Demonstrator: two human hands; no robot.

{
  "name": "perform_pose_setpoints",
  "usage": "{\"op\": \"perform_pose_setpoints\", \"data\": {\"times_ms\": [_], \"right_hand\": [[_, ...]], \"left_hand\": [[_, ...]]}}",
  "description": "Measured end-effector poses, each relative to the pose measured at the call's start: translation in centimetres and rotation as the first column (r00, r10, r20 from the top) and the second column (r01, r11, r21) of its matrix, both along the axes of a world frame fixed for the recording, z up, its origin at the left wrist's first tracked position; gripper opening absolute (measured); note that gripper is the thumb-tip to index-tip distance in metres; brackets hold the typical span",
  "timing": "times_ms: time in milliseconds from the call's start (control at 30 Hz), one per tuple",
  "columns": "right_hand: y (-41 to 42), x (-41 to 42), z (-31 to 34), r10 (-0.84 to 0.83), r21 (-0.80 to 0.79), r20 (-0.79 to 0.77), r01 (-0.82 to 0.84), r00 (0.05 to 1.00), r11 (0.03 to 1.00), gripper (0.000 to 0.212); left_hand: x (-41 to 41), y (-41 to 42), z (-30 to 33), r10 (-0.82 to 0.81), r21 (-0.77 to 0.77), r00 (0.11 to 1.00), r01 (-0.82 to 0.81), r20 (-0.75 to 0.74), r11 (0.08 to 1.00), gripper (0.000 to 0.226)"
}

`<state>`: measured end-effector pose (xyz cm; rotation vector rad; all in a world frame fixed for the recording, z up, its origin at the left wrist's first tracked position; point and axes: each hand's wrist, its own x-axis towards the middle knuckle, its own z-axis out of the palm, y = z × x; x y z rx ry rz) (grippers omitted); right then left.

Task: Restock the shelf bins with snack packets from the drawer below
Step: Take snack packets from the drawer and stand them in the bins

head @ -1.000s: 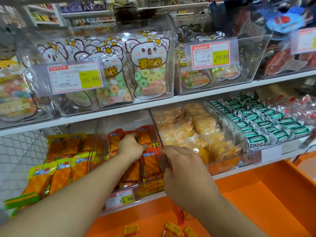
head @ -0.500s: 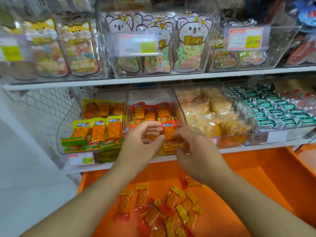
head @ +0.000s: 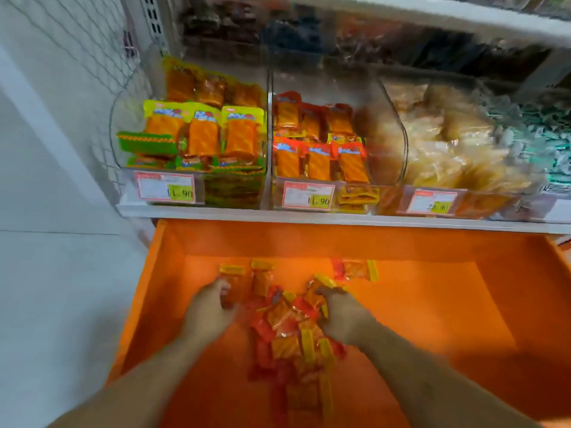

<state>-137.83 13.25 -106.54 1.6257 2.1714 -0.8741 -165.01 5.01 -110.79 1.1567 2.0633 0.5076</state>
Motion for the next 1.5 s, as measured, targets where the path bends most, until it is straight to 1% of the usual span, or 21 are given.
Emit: {"op": "perform_pose_setpoints", "data": {"times_ms": [100,167,233,300,400,500,567,667,733,800,867,900,967,1033,1100,1133,1200,1300,1367,1433,1500], "right_hand": [[1.5,-0.8,-4.3,-0.096,-0.003,0.008,0.096,0.995,0.995,0.077],[2.5,-1.5,-6.6,-0.109,-0.007,0.008,0.109,0.994,0.994,0.088],[2.9,-2.0,-8.6,-0.107,-0.005,0.031,0.107,0.994,0.994,0.092],[2.9,-2.4,-9.8,-0.083,0.001,0.070,0.083,0.994,0.997,0.088],[2.0,-2.6,-10.5,-0.040,0.076,0.124,0.030,0.991,0.997,0.074],[1.3,-2.7,-10.0,0.037,0.122,0.135,-0.054,0.990,0.991,0.069],[1.3,-2.7,-9.2,0.051,0.107,0.106,-0.062,0.993,0.992,0.068],[1.5,-2.7,-7.2,-0.022,0.077,0.040,0.019,0.999,0.997,0.069],[1.7,-2.9,-5.2,-0.107,0.048,-0.037,0.109,0.994,0.993,0.064],[2.2,-3.0,-3.3,-0.191,-0.005,-0.115,0.191,0.975,0.981,0.053],[2.9,-3.1,-1.3,-0.241,-0.066,-0.183,0.233,0.953,0.970,0.040],[3.3,-3.1,-0.2,-0.261,-0.100,-0.238,0.243,0.936,0.965,0.036],[3.8,-3.7,2.8,-0.315,-0.175,-0.354,0.268,0.880,0.947,0.035],[3.5,-4.3,7.2,-0.360,-0.224,-0.438,0.288,0.824,0.931,0.034],[2.8,-4.3,11.5,-0.389,-0.271,-0.526,0.285,0.757,0.920,0.025],[2.3,-4.1,13.3,-0.406,-0.297,-0.565,0.281,0.718,0.912,0.022],[1.2,-3.5,17.2,-0.441,-0.336,-0.638,0.287,0.631,0.897,0.019],[-0.4,-2.2,22.1,-0.506,-0.414,-0.730,0.292,0.460,0.862,0.022],[-1.7,-1.5,24.8,-0.527,-0.463,-0.770,0.255,0.359,0.849,0.023],[-2.9,-1.0,26.5,-0.501,-0.435,-0.807,0.258,0.314,0.863,0.022],[-3.8,-0.8,27.4,-0.451,-0.363,-0.847,0.314,0.280,0.877,0.016]], "left_hand": [[-0.6,2.1,-2.3,-0.101,-0.094,0.985,0.088,-0.139,0.992,0.071],[-0.8,3.5,-3.8,-0.206,-0.174,0.954,0.169,-0.220,0.970,0.085],[-0.9,4.5,-5.5,-0.286,-0.248,0.928,0.227,-0.238,0.942,0.096],[-0.7,4.9,-7.2,-0.333,-0.306,0.915,0.258,-0.227,0.917,0.101],[-0.1,4.5,-8.8,-0.365,-0.309,0.891,0.280,-0.268,0.909,0.093],[0.5,3.9,-8.6,-0.405,-0.282,0.862,0.325,-0.304,0.903,0.081],[0.8,3.5,-7.5,-0.368,-0.233,0.885,0.308,-0.285,0.922,0.075],[0.6,3.4,-5.4,-0.188,-0.179,0.954,0.148,-0.233,0.973,0.057],[0.2,3.5,-3.7,-0.084,-0.171,0.981,0.054,-0.173,0.984,0.050],[-0.3,3.5,-1.8,-0.057,-0.160,0.991,0.038,-0.120,0.986,0.046],[-0.6,3.4,0.5,-0.049,-0.114,0.996,0.041,-0.073,0.993,0.038],[-0.7,3.4,1.6,-0.041,-0.079,0.998,0.038,-0.040,0.996,0.034],[-0.5,3.3,4.5,-0.022,-0.036,0.998,0.024,0.058,0.999,0.028],[0.0,3.2,7.6,0.008,-0.004,0.978,-0.008,0.210,1.000,0.022],[0.4,3.1,10.9,0.045,0.029,0.937,-0.059,0.347,0.998,0.027],[0.5,2.9,12.7,0.040,0.055,0.920,-0.066,0.390,0.996,0.029],[0.6,2.3,16.1,-0.009,0.109,0.900,-0.043,0.436,0.993,0.027],[0.3,0.5,21.2,-0.051,0.187,0.893,-0.038,0.447,0.982,0.019],[0.3,-0.7,24.3,-0.081,0.208,0.858,-0.030,0.508,0.978,0.024],[0.7,-1.6,26.9,-0.133,0.262,0.799,-0.032,0.586,0.965,0.021],[1.2,-2.3,28.4,-0.144,0.278,0.717,-0.073,0.682,0.958,0.025]]}}
